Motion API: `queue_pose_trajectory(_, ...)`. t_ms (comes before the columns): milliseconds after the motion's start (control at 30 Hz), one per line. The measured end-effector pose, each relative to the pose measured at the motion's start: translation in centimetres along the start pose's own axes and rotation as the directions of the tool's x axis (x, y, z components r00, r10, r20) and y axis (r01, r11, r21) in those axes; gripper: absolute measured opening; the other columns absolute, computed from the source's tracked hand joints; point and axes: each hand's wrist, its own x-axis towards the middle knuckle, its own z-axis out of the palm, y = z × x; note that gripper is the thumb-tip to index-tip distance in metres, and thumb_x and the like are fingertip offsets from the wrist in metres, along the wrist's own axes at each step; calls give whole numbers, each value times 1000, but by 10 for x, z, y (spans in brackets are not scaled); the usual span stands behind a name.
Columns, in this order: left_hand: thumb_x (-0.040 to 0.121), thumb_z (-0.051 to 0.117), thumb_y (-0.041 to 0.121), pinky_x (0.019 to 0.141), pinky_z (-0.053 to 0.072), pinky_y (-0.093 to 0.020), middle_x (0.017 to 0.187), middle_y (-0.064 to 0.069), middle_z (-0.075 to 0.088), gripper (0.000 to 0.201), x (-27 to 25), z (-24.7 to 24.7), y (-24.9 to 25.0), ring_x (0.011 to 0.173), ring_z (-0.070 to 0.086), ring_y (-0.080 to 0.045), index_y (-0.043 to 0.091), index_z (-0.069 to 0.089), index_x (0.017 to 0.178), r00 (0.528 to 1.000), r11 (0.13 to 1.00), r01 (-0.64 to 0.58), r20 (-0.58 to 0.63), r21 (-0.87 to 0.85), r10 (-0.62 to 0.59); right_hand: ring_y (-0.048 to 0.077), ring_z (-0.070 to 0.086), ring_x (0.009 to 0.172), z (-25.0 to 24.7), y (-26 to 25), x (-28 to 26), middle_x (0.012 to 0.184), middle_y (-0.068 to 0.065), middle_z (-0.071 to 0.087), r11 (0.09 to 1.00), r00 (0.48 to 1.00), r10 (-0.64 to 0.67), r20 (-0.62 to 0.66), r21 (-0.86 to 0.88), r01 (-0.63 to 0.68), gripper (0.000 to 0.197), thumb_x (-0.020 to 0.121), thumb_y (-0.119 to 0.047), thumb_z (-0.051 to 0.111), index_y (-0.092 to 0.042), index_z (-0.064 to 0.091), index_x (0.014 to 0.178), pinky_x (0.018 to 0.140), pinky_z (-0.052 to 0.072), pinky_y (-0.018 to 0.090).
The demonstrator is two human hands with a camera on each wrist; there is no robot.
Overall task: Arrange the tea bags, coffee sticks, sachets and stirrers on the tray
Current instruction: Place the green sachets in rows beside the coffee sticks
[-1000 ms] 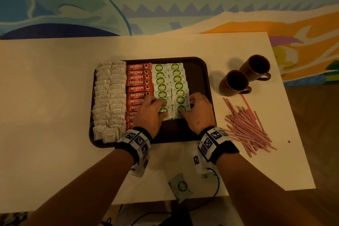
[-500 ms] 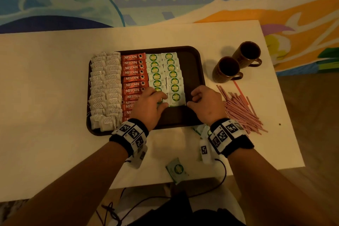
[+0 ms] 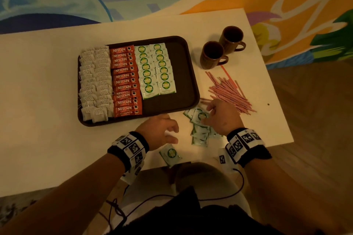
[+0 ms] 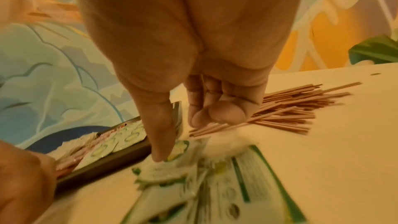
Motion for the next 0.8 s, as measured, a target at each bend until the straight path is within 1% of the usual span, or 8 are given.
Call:
queue_pose_trajectory(100, 72, 83, 55, 98, 46, -34, 116, 14, 45, 48, -7, 16, 1, 112, 44, -8, 39, 64, 113, 991, 997, -14, 131, 82, 4, 26, 60, 110, 5, 6, -7, 121, 6, 61, 999, 1000, 0, 0, -53, 0, 63, 72, -36, 91, -20, 60, 124, 88, 54, 41)
queue_pose_trajectory(200, 66, 85, 55, 98, 48, -34, 120, 16, 35, 54, -15, 29, 1, 113, 38, -9, 46, 57, 111, 982, 987, -7, 189, 160, -24, 30, 52, 125, 11, 6, -11, 137, 9, 50, 996, 1000, -14, 1, -84, 14, 68, 75, -35, 89, -17, 58, 132, 100, 47, 42)
queue_pose_trajectory(367, 71, 87, 43, 96, 49, -32, 119, 17, 31, 45, -18, 36, -4, 110, 37, -8, 41, 56, 104, 993, 989, 0, 114, 147, -17, 27, 54, 113, 13, 6, -13, 127, 5, 50, 995, 997, -62, -45, -82, 58, 55, 75, -36, 89, -17, 63, 120, 93, 49, 39)
queue_pose_trajectory(500, 79, 81, 32, 90, 46, -32, 112, 10, 49, 31, -14, 29, -3, 103, 47, -12, 34, 55, 97, 998, 999, 24, 54, 44, -26, 19, 55, 98, 9, 6, -8, 112, -2, 54, 996, 996, -89, -27, -26, 89, 38, 77, -31, 88, -21, 64, 105, 81, 51, 35)
queue_pose_trajectory(567, 83, 79, 25, 81, 46, -32, 101, 8, 59, 26, -13, 22, -6, 92, 54, -13, 34, 55, 89, 999, 998, 36, -17, -54, -37, 16, 59, 88, 3, 6, -4, 97, -3, 63, 991, 992, -126, -3, 43, 126, 26, 79, -25, 87, -22, 65, 93, 69, 47, 25)
queue_pose_trajectory(633, 84, 79, 21, 74, 46, -27, 93, 10, 63, 22, -15, 13, -11, 85, 59, -8, 31, 60, 88, 992, 983, 55, -100, -173, -73, 14, 61, 80, -5, 3, -2, 86, -6, 65, 983, 987, -160, 24, 98, 157, 19, 82, -22, 84, -22, 66, 85, 62, 42, 21)
queue_pose_trajectory(700, 85, 80, 21, 71, 49, -24, 94, 13, 66, 18, -18, 1, -15, 85, 62, -3, 28, 65, 93, 978, 951, 78, -164, -300, -132, 12, 64, 79, -12, -3, 2, 87, -5, 69, 971, 982, -185, 46, 166, 175, 17, 83, -21, 83, -22, 66, 85, 63, 46, 23)
queue_pose_trajectory(800, 86, 79, 20, 72, 55, -24, 97, 11, 68, 19, -17, -19, -25, 89, 64, -4, 26, 66, 98, 944, 914, 94, -256, -394, -207, 15, 69, 80, -15, -18, 12, 90, -3, 72, 953, 976, -214, 40, 229, 199, 19, 83, -24, 83, -27, 65, 85, 67, 55, 31)
